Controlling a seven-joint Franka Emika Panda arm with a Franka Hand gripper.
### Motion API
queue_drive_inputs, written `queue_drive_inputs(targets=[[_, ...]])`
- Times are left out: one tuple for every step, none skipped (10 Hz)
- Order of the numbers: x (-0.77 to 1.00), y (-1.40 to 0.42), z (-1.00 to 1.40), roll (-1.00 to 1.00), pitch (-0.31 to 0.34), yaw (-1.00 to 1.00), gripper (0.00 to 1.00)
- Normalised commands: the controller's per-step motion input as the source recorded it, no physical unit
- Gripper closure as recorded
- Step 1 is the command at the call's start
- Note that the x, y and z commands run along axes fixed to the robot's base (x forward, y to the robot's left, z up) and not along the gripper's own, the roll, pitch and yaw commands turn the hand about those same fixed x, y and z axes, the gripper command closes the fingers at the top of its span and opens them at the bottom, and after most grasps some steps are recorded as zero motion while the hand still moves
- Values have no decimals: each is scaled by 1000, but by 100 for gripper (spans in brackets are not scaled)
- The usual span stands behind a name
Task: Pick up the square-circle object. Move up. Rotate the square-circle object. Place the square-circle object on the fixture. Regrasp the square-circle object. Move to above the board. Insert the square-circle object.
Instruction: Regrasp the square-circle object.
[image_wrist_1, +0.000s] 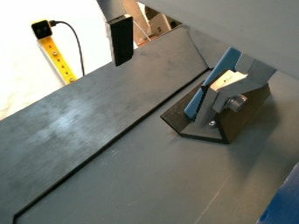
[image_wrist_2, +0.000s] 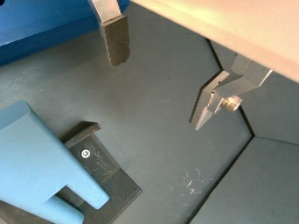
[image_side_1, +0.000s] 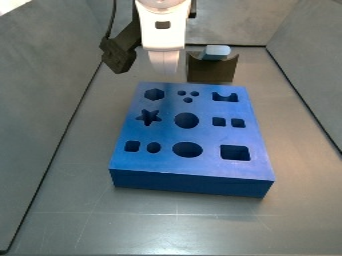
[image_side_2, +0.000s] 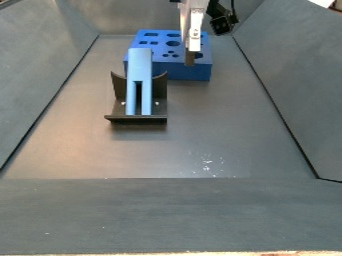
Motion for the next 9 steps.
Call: queue_drive_inputs(targets=[[60, -49, -18, 70, 12, 212, 0], [1000, -24, -4, 16, -3, 86, 0], [1000, -23, -8, 17, 0, 67, 0], [1000, -19, -24, 34, 19, 33, 0], [1000, -18, -24, 49, 26, 18, 0], [1000, -16, -27, 69, 41, 5, 0], [1000, -16, -30, 80, 54, -1, 0], [1000, -17, -38, 92, 73, -3, 0], [1000, -17, -37, 101, 90, -1, 0]])
